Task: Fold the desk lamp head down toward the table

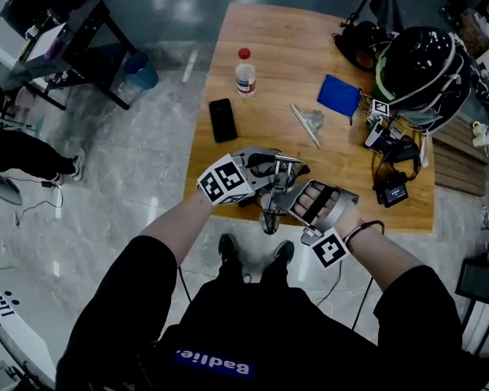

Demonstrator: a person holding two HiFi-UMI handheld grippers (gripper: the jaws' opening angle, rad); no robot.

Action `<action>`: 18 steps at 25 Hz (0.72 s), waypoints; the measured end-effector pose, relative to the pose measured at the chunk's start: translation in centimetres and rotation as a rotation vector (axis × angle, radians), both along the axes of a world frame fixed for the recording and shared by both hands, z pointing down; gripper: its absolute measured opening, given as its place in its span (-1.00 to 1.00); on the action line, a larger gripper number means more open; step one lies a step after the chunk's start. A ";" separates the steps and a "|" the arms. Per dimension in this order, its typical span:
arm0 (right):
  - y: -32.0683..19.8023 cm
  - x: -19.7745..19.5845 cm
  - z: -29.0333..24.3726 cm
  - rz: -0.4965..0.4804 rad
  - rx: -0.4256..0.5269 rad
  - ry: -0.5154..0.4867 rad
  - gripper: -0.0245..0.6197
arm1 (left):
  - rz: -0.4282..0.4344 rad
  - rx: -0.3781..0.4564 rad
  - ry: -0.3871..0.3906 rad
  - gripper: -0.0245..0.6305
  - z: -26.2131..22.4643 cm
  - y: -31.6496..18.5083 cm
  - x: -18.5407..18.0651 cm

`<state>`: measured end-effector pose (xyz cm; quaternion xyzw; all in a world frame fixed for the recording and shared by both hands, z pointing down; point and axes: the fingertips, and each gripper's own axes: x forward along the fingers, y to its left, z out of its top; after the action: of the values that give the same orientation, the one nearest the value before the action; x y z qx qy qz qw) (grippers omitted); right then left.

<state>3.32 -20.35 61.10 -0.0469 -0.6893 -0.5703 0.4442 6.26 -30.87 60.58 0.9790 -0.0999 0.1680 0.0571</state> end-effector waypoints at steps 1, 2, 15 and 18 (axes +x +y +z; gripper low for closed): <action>-0.1 -0.1 0.0 -0.001 0.001 -0.002 -0.49 | 0.001 0.000 0.000 -0.53 0.0 0.0 0.0; -0.1 -0.1 0.0 -0.001 0.001 -0.003 -0.49 | 0.002 0.004 -0.003 -0.53 0.0 -0.1 0.0; 4.2 -0.2 -4.9 0.211 -0.174 -0.092 -0.48 | -0.092 0.056 -0.028 -0.54 -3.1 1.3 -5.7; 5.4 -0.5 -5.9 0.462 -0.296 -0.297 -0.48 | -0.163 0.020 0.023 -0.54 -4.7 3.2 -7.7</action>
<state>2.79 -14.98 55.18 0.1307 -0.8148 -0.3482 0.4447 -1.42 -27.67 55.86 0.9700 -0.1804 0.1507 0.0622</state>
